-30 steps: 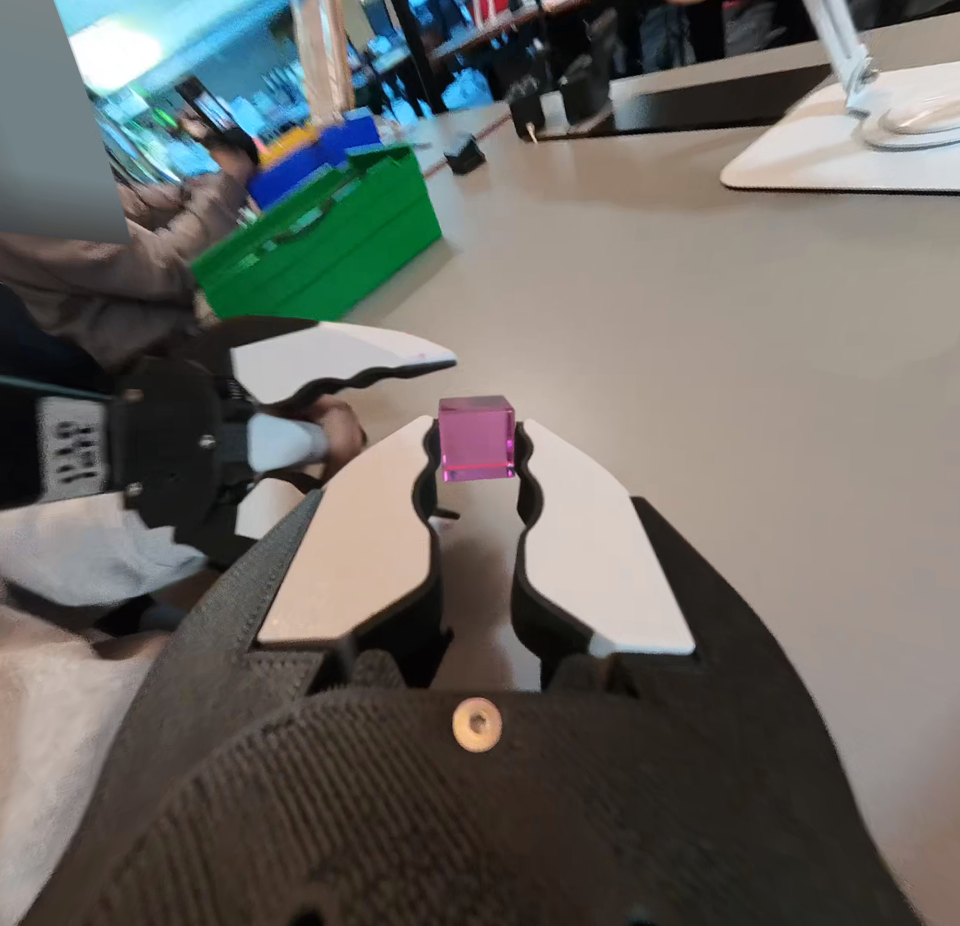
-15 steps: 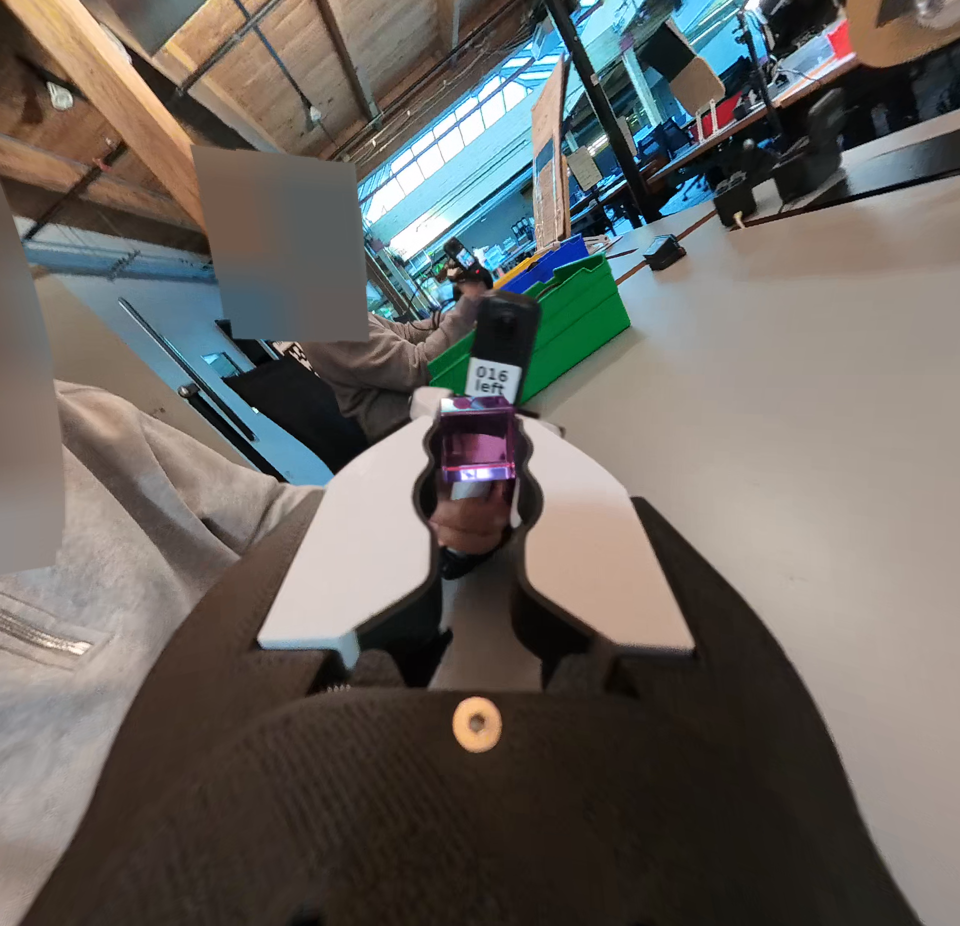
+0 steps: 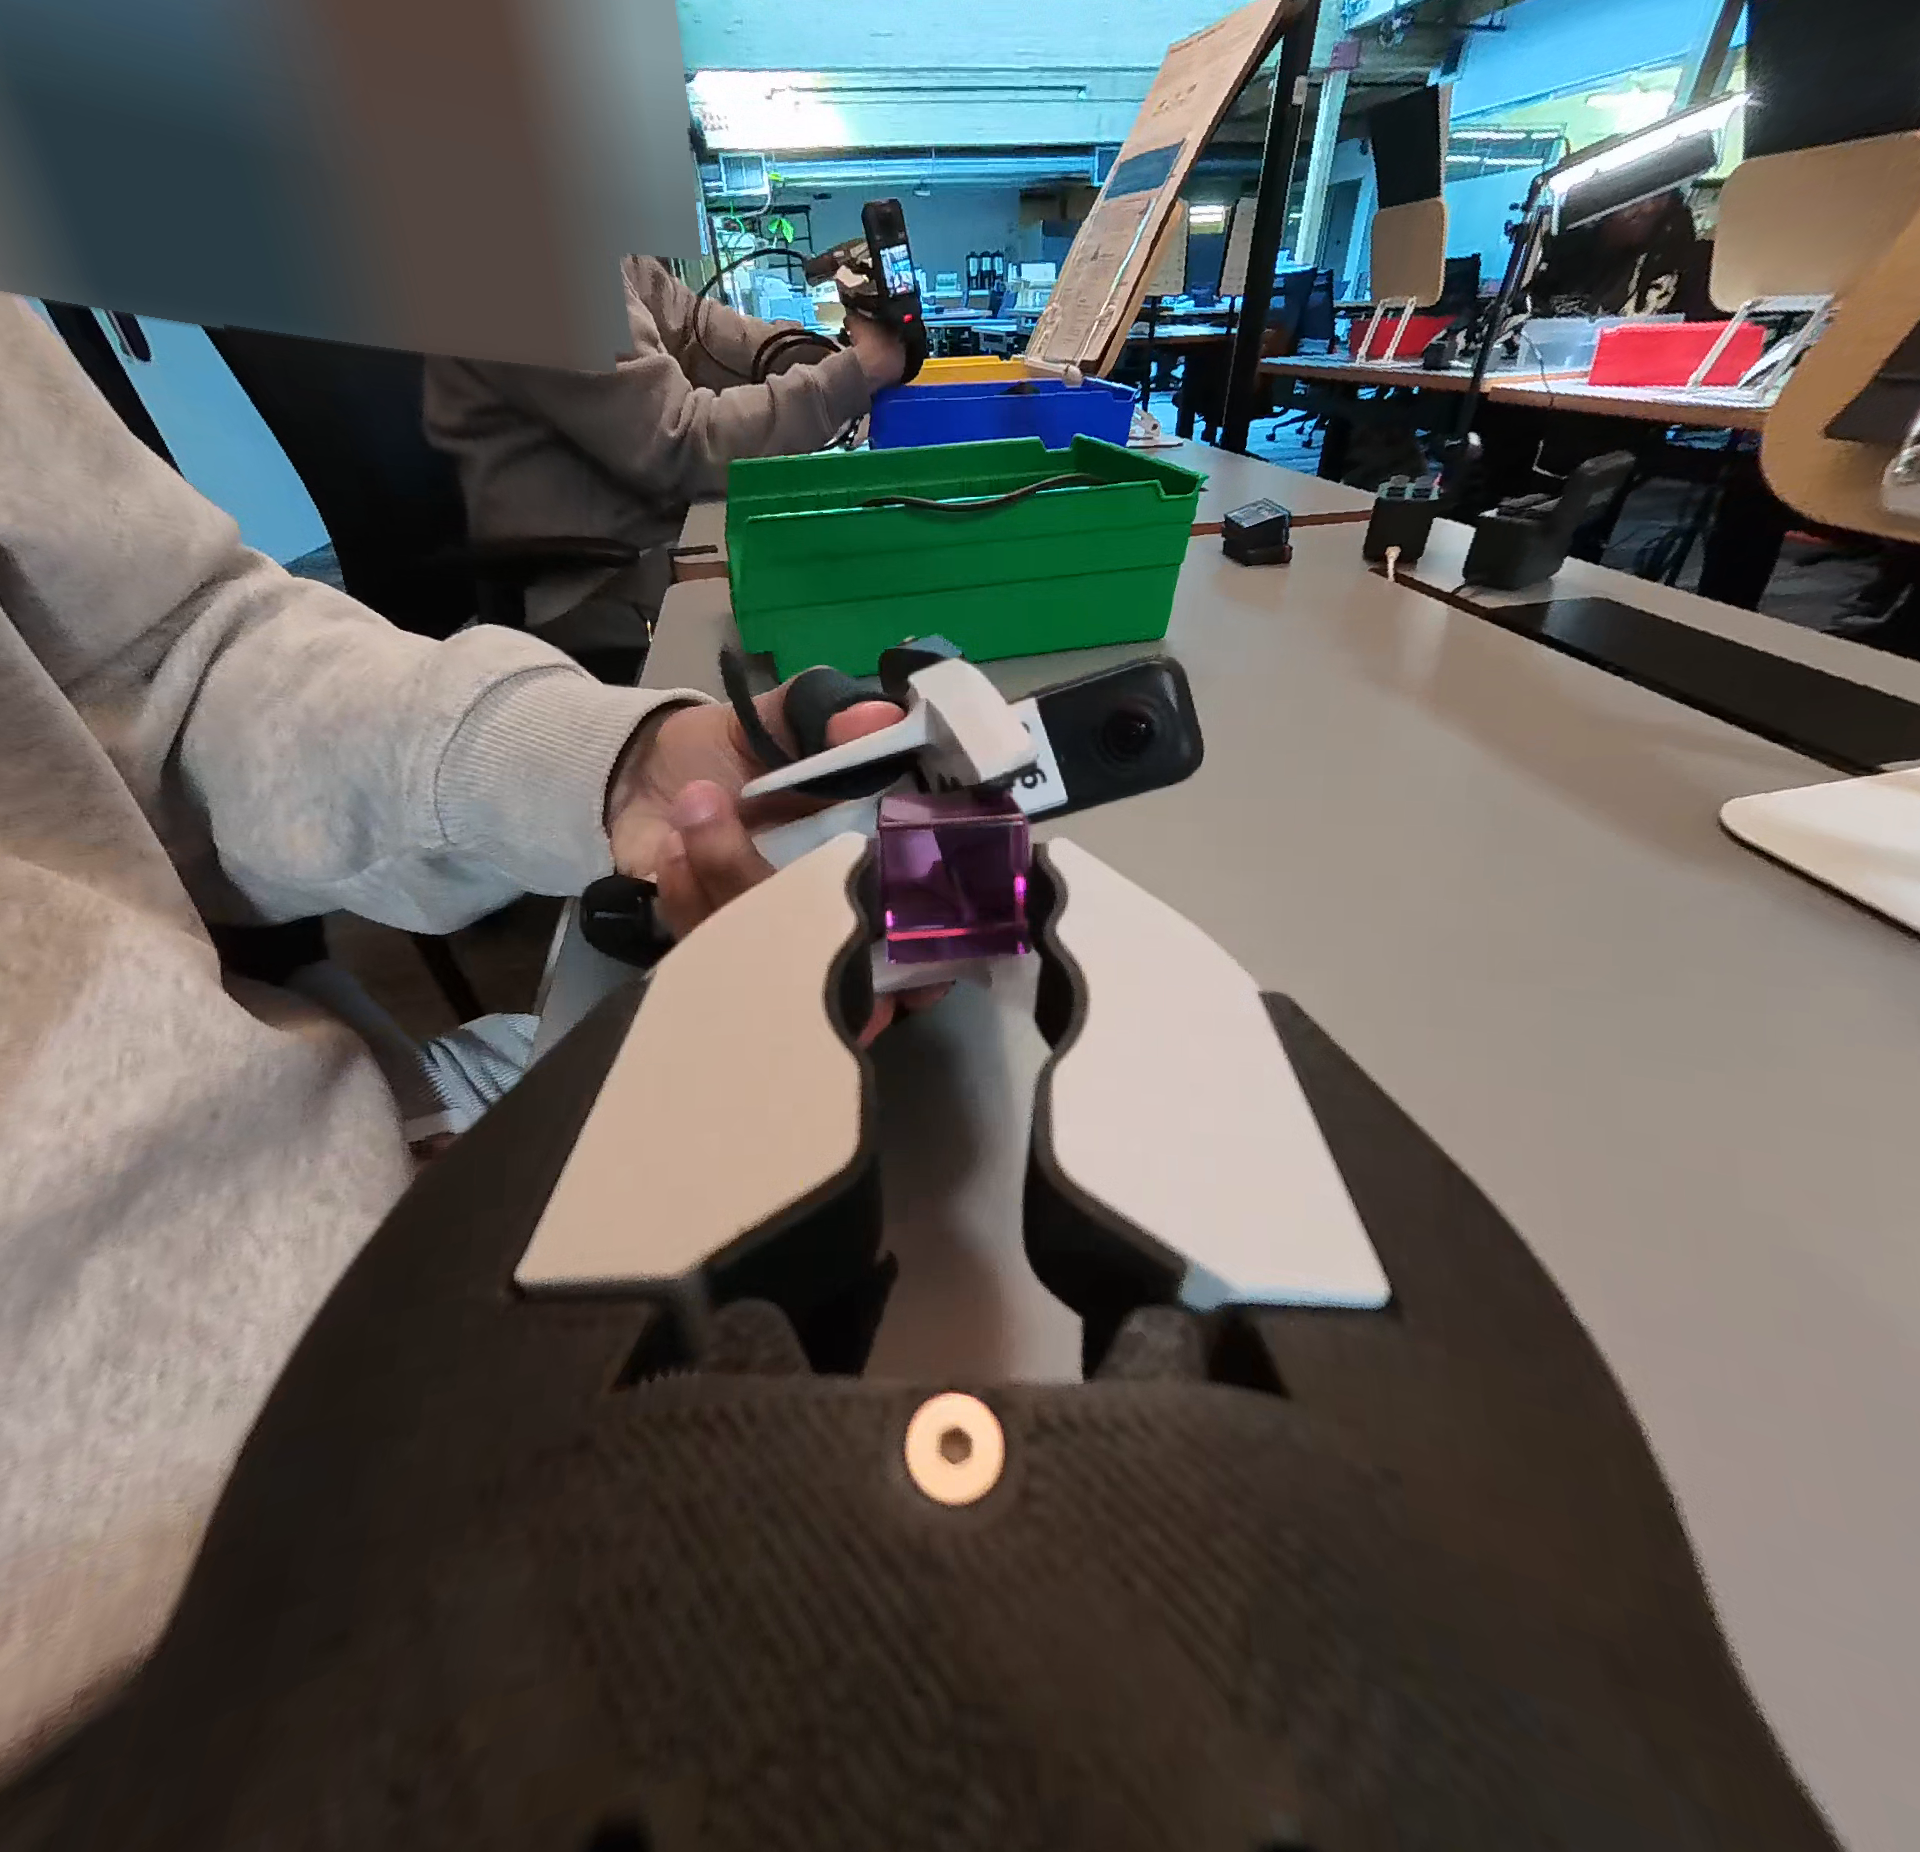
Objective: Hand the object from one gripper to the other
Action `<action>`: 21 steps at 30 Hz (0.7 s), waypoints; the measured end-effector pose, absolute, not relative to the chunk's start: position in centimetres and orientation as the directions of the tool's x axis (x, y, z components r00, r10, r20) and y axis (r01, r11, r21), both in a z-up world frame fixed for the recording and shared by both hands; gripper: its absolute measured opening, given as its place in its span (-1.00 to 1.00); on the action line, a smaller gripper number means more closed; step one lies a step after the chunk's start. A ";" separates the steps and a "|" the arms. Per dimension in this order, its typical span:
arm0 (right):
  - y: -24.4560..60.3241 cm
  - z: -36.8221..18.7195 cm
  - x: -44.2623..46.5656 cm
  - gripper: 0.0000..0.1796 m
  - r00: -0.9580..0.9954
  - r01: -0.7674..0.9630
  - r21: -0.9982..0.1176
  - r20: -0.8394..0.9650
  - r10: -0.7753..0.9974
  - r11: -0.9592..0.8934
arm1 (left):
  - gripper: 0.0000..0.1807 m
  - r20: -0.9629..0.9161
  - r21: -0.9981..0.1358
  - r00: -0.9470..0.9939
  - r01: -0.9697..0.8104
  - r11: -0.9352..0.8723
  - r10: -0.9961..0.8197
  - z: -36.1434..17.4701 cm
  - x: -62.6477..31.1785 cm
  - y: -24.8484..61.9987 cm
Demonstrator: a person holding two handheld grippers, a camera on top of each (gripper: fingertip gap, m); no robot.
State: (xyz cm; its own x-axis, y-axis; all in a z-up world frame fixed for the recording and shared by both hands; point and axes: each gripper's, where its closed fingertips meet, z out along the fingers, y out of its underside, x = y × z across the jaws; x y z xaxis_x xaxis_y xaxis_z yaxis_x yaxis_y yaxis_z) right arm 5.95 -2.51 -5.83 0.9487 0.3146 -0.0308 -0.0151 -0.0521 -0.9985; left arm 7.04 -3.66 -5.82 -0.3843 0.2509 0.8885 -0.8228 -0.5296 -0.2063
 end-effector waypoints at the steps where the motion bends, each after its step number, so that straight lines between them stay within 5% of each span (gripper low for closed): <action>1: -2.5 -5.8 6.0 -0.69 0.950 -0.007 -0.999 -0.021 0.311 -0.047 | -0.68 0.889 -0.215 -0.390 -0.819 -0.532 0.240 -5.8 7.1 -3.6; 9: -2.3 -5.7 8.5 -0.29 0.970 -0.134 -0.990 -0.138 0.198 -0.031 | -0.69 0.862 -0.344 -0.502 -0.674 -0.653 0.065 -5.4 8.1 -1.4; 15: -2.6 -5.2 8.9 -0.43 0.751 -0.595 -0.800 -0.587 0.301 -0.077 | -0.69 0.720 -0.629 -0.645 -0.454 -0.631 -0.254 -4.2 8.1 0.0; 21: -2.3 -5.8 7.2 -0.54 0.616 -0.677 -0.707 -0.696 0.370 -0.204 | -0.69 0.564 -0.808 -0.725 -0.386 -0.446 -0.396 -4.4 7.2 -2.1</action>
State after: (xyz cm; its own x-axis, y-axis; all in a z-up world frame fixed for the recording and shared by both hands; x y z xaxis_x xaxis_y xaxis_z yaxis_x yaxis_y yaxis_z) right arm 7.21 -2.35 -5.83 0.6158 0.3700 -0.6957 -0.6766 -0.2041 -0.7075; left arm 7.21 -2.06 -4.43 -0.7245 -0.3957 0.5644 -0.3858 -0.4458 -0.8078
